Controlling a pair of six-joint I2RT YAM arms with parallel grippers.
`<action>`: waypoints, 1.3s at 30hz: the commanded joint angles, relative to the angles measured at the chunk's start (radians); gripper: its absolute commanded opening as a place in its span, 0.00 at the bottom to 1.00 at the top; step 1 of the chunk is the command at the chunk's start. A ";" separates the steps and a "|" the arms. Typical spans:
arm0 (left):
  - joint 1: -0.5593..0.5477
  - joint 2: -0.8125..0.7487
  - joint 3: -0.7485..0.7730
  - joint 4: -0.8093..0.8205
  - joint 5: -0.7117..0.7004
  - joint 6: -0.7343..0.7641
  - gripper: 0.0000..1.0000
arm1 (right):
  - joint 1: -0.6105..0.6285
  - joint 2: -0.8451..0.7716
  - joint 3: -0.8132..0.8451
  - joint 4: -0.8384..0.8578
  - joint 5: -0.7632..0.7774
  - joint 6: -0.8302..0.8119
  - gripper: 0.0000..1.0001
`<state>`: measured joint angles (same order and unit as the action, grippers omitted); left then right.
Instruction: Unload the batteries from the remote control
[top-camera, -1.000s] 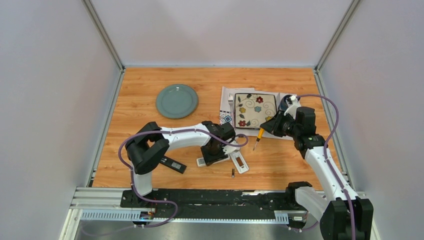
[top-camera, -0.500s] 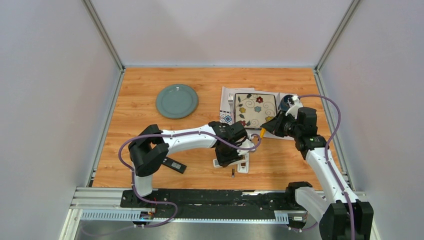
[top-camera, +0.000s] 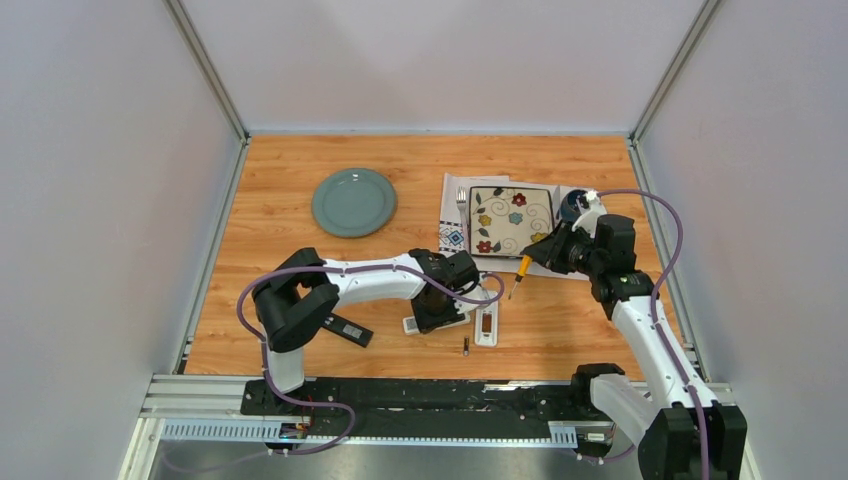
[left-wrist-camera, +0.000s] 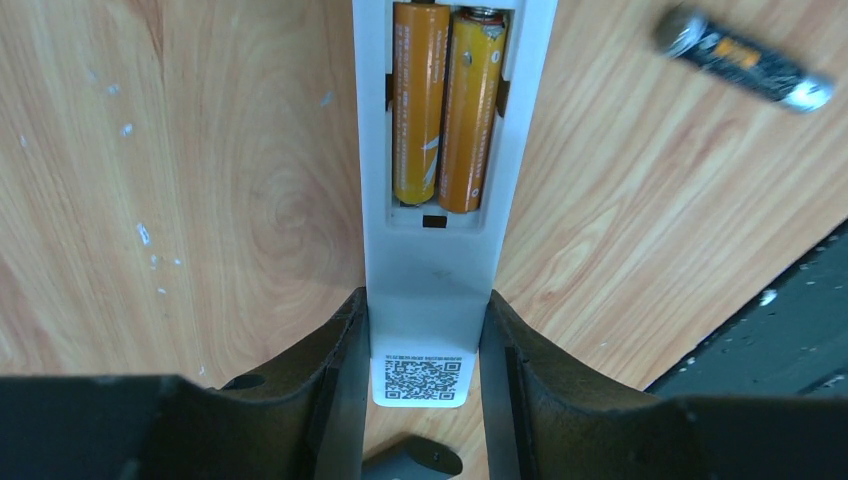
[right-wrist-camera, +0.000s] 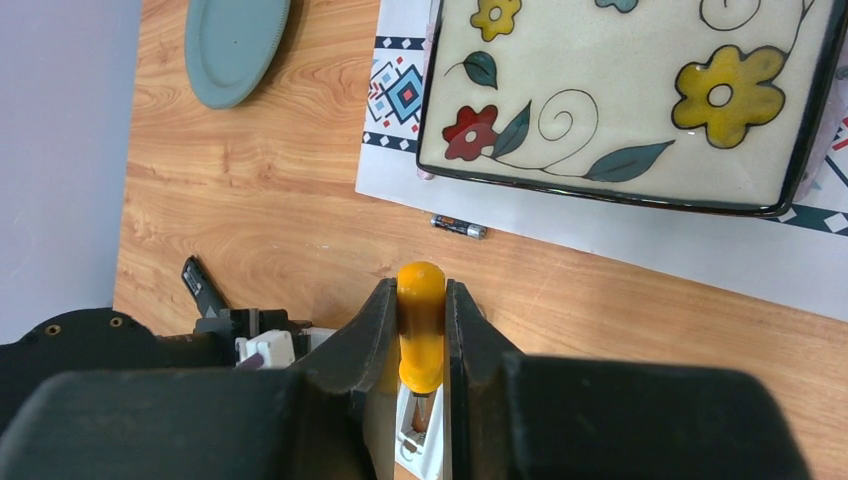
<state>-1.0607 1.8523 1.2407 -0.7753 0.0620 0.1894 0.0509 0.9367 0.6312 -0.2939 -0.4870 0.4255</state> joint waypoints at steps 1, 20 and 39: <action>0.011 -0.048 -0.017 0.002 -0.054 0.007 0.24 | -0.003 -0.010 0.002 0.064 -0.036 0.030 0.00; 0.116 -0.269 -0.277 0.229 0.022 -0.166 0.66 | 0.030 0.002 -0.013 0.108 -0.048 0.065 0.00; 0.116 -0.714 -0.466 0.340 -0.019 -0.346 0.72 | 0.191 -0.151 -0.010 0.003 -0.018 0.113 0.00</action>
<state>-0.9428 1.2270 0.8169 -0.4767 0.0494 -0.0914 0.2180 0.8722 0.6071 -0.2554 -0.5064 0.5205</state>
